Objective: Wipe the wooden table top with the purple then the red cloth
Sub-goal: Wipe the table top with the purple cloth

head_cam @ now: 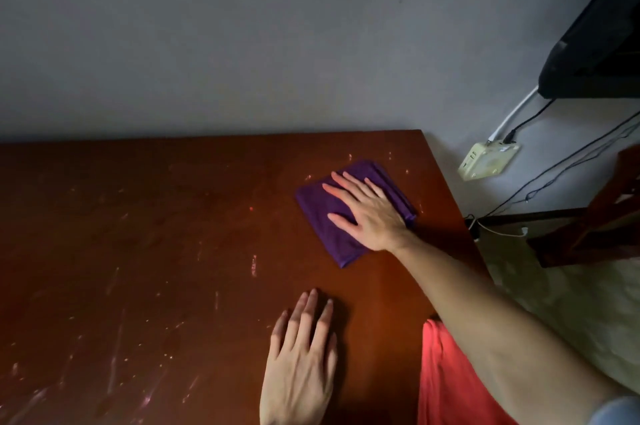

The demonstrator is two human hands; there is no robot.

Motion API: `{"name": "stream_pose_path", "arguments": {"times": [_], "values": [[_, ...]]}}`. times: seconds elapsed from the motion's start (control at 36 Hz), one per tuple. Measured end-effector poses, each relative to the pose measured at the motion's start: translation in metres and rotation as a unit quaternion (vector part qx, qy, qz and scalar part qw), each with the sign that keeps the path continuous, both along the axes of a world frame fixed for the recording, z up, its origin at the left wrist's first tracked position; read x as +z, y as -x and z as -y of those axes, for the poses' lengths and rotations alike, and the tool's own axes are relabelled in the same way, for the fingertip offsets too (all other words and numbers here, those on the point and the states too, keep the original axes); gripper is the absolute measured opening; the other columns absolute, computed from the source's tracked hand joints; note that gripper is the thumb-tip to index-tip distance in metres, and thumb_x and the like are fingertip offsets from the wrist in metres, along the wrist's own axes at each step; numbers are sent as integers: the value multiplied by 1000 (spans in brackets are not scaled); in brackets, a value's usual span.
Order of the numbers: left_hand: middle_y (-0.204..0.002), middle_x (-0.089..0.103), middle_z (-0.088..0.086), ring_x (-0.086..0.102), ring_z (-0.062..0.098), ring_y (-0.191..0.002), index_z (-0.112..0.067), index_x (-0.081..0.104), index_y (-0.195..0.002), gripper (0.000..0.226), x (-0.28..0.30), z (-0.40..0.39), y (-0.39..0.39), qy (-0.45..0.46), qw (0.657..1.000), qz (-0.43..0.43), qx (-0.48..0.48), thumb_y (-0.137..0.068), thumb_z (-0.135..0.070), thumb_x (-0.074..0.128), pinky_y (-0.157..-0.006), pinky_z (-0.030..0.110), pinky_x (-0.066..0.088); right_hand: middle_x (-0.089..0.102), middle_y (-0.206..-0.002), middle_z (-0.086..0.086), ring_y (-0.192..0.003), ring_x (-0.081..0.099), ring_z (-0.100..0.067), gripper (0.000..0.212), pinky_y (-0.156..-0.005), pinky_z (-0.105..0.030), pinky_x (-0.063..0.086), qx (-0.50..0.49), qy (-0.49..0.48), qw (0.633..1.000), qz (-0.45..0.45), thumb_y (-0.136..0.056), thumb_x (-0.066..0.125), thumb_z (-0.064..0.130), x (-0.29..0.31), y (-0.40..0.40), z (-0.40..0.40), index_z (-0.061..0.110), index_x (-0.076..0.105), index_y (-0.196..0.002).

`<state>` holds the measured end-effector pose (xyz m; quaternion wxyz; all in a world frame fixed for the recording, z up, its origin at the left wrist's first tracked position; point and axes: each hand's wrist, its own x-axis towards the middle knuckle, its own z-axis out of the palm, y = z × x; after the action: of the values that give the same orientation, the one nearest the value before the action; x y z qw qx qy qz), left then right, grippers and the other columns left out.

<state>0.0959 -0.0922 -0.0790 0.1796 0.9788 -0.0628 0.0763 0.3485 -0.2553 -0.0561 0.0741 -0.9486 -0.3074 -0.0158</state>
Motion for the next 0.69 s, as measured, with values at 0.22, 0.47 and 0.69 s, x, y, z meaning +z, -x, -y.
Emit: {"name": "stream_pose_path", "arguments": {"times": [0.22, 0.47, 0.69], "values": [[-151, 51, 1, 45, 15, -141, -27, 61, -137, 49, -7, -3, -7, -8, 1000, 20, -6, -92, -42, 49, -108, 37, 36, 21, -169, 11, -157, 15, -11, 73, -128, -48, 10, -67, -24, 997, -13, -94, 22, 72, 1, -86, -6, 40, 29, -158], [-155, 43, 1, 36, 14, -146, -29, 44, -150, 53, 6, -5, -5, -10, 1000, -5, -15, -100, -44, 38, -116, 38, 29, 9, -172, 10, -159, 2, -13, 71, -128, -45, 1, -165, -26, 985, -38, -99, 24, 72, 0, -62, 2, 40, 16, -162], [-147, 52, 11, 46, 25, -137, -27, 49, -148, 51, 17, 3, -3, -64, 998, -11, -7, -99, -39, 36, -113, 39, 28, 8, -172, 11, -159, 5, -12, 78, -128, -46, 6, -99, -12, 995, -30, -91, 15, 78, -1, 46, 83, 44, 13, -161]]}}
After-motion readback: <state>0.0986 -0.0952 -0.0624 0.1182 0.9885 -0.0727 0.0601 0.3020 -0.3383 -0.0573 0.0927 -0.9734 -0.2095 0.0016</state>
